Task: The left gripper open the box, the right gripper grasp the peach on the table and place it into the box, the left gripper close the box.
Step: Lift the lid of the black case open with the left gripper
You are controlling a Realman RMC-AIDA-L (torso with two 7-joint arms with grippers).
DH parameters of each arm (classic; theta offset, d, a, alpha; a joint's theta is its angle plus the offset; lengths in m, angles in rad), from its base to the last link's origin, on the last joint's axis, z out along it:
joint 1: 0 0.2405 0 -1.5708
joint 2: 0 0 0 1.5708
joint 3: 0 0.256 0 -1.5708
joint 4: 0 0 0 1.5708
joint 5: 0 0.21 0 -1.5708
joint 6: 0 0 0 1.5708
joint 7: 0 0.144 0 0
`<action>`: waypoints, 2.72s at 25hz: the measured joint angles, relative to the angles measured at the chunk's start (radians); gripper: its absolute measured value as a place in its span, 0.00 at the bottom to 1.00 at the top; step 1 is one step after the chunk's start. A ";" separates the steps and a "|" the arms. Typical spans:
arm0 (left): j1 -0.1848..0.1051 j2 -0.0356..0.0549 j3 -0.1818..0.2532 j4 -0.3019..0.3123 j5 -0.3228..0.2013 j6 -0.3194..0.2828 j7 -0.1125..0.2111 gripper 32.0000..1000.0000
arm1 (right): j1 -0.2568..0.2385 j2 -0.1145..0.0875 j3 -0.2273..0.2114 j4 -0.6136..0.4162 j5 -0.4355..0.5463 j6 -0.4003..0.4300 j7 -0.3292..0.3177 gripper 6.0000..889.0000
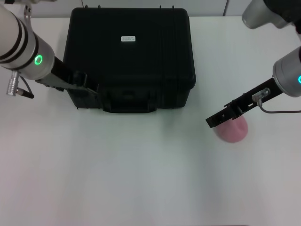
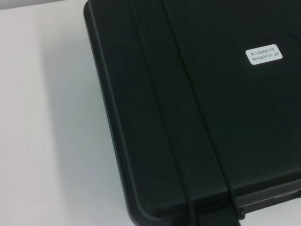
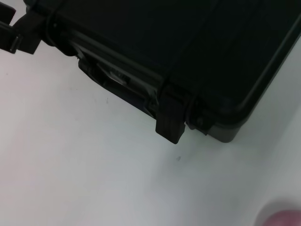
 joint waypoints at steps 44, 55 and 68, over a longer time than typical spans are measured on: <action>-0.028 0.0018 0.000 -0.040 -0.022 -0.019 0.042 0.38 | 0.005 0.000 0.000 0.000 0.000 0.000 -0.002 0.91; -0.037 0.0032 -0.009 0.000 -0.023 -0.059 0.054 0.38 | 0.007 0.000 0.002 0.002 0.000 0.001 -0.002 0.91; -0.059 0.0033 -0.051 0.051 -0.023 -0.097 0.076 0.38 | 0.014 -0.002 0.001 0.014 0.000 0.001 -0.005 0.91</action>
